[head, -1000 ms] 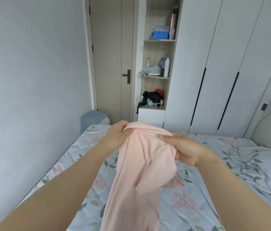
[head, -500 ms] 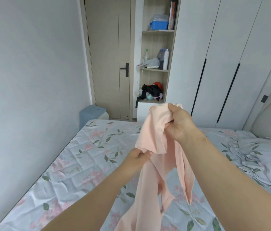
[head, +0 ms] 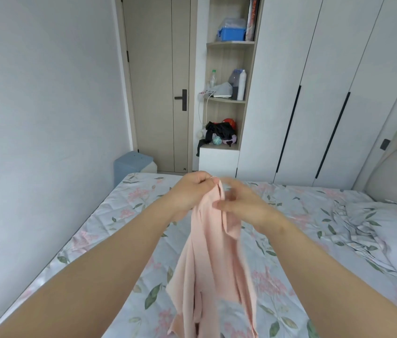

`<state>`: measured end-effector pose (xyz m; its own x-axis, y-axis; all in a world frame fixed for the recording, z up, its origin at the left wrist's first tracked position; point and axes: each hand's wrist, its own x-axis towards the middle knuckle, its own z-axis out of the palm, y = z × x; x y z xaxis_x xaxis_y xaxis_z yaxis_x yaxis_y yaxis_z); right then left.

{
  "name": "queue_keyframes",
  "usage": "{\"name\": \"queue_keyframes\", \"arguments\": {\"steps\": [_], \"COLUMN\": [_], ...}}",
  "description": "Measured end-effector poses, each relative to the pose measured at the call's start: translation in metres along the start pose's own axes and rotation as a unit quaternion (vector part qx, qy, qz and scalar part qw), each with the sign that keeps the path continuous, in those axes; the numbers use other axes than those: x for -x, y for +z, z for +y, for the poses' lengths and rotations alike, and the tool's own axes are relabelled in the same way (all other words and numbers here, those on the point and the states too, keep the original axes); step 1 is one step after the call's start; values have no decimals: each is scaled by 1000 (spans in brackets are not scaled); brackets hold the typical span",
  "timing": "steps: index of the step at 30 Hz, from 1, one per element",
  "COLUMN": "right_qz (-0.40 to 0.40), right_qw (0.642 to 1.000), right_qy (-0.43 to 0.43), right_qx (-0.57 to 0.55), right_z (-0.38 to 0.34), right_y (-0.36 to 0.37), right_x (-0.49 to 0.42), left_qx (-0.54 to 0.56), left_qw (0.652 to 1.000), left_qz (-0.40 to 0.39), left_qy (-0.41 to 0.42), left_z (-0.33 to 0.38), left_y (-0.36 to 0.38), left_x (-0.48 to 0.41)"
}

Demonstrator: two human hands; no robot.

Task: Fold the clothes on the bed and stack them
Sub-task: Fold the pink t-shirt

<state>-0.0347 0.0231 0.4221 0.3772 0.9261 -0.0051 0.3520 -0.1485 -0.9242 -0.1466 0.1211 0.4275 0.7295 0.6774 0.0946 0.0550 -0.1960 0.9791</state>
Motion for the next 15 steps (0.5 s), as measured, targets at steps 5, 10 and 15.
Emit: {"name": "queue_keyframes", "arguments": {"steps": [5, 10, 15], "right_qz": [54, 107, 185], "right_qw": [999, 993, 950], "right_qy": [-5, -11, -8], "right_qx": [4, -55, -252], "right_z": [6, -3, -22], "right_y": [6, 11, -14], "right_x": [-3, -8, -8], "left_qx": [-94, -318, -168], "left_qw": [995, 948, 980], "left_qz": [-1, 12, -1], "left_qy": [9, -5, -107], "left_z": [-21, -62, -87], "left_y": [-11, -13, -21], "left_x": [10, 23, 31]}}
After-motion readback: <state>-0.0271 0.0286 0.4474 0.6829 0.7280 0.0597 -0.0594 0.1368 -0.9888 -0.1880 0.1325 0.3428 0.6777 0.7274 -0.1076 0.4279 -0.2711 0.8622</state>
